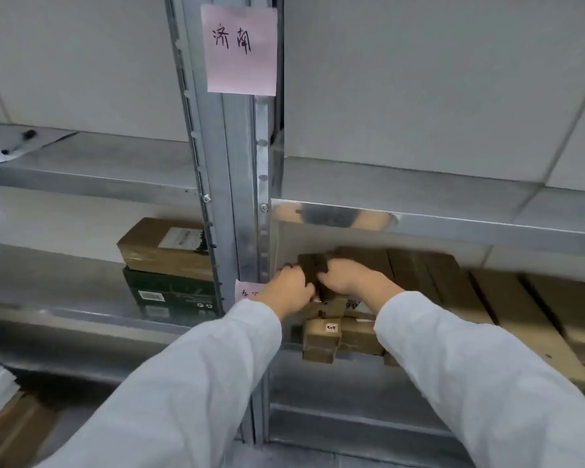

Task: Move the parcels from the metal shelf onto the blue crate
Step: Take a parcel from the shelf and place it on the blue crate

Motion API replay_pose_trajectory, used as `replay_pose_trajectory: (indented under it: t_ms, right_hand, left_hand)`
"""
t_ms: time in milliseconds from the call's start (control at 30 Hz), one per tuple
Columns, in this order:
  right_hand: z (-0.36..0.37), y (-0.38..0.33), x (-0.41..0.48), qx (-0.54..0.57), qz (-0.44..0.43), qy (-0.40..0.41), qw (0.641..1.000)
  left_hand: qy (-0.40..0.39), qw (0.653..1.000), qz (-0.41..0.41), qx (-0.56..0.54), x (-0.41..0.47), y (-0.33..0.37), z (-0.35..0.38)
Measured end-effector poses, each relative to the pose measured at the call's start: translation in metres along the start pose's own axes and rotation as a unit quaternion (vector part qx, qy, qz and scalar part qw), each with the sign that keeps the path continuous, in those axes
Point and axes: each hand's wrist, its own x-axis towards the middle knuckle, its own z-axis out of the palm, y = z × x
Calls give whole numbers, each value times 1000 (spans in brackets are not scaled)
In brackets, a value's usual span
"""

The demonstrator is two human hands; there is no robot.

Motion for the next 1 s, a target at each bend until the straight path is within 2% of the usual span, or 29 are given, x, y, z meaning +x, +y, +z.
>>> replay_pose_trajectory:
  t_ms: [167, 300, 533, 733, 867, 1000]
  right_hand:
    - [5, -1, 11, -18, 63, -21, 998]
    - [9, 0, 17, -18, 78, -25, 996]
    - [27, -5, 35, -39, 122, 17, 992]
    - [51, -6, 43, 93, 139, 16, 986]
    - [50, 0, 41, 160, 109, 68, 979]
    - [36, -3, 25, 206, 75, 114, 969]
  left_hand:
    - [-39, 999, -7, -24, 18, -13, 11]
    - [-33, 998, -17, -58, 27, -18, 22]
    - [-38, 988, -42, -142, 33, -27, 44]
    - [29, 965, -62, -254, 32, -37, 55]
    - [44, 958, -112, -259, 36, -29, 56]
    - [103, 953, -102, -265, 24, -13, 43]
